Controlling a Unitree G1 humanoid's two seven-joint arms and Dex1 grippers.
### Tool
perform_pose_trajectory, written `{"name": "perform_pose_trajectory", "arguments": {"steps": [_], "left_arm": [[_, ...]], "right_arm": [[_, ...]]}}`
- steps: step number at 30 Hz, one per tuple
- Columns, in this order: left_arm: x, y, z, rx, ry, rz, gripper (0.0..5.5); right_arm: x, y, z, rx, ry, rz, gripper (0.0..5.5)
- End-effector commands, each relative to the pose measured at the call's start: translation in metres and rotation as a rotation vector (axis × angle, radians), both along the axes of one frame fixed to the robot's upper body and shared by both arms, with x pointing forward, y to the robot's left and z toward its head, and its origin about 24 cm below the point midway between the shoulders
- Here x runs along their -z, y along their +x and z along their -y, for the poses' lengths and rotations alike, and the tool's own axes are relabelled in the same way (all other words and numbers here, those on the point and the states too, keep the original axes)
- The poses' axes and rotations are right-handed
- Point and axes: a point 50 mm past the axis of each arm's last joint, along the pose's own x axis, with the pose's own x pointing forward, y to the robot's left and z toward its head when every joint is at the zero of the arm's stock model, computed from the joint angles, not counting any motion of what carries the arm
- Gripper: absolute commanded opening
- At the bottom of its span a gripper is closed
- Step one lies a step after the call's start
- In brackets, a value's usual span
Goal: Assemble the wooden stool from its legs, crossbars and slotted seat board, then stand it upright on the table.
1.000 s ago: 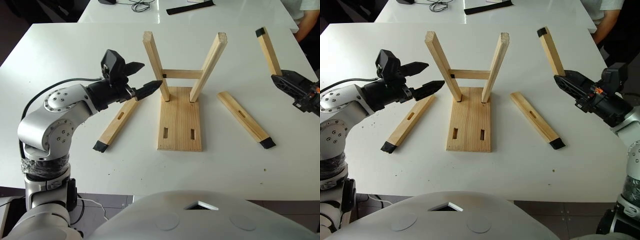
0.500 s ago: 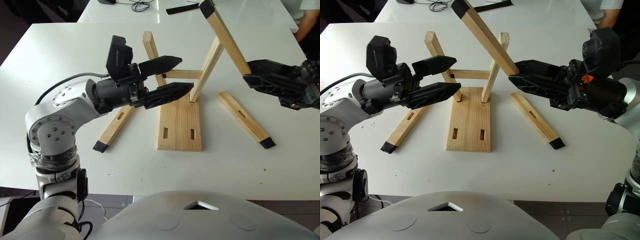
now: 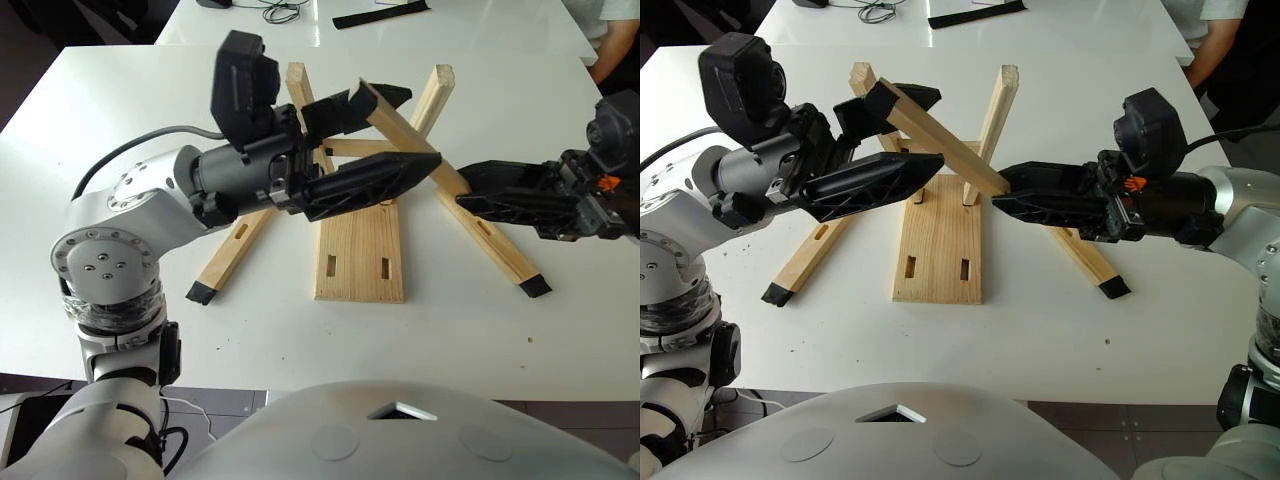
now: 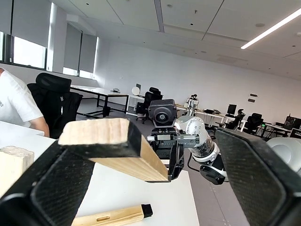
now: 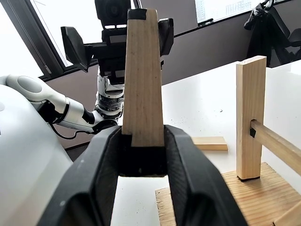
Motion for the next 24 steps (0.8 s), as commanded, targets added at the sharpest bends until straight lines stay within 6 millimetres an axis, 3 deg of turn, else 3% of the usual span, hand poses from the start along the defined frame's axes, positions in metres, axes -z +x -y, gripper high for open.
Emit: {"name": "perform_pose_trajectory", "arguments": {"steps": [1, 11, 20, 24], "left_arm": [[0.0026, -0.0003, 0.0045, 0.005, 0.062, 0.028, 4.34], [-0.0001, -0.0001, -0.0015, 0.035, 0.01, 0.013, 3.07], [-0.0002, -0.0025, -0.0037, 0.08, -0.002, -0.018, 1.48], [0.0026, -0.0017, -0.0034, 0.088, 0.009, -0.031, 1.3]], "right_arm": [[0.0011, -0.001, -0.0049, -0.017, -0.024, 0.011, 1.33], [0.0004, 0.0005, -0.0058, -0.008, -0.031, 0.023, 1.33], [0.0005, 0.0014, -0.0057, -0.001, -0.033, 0.031, 1.33], [-0.0015, 0.0028, -0.006, 0.001, -0.022, 0.042, 1.33]]}}
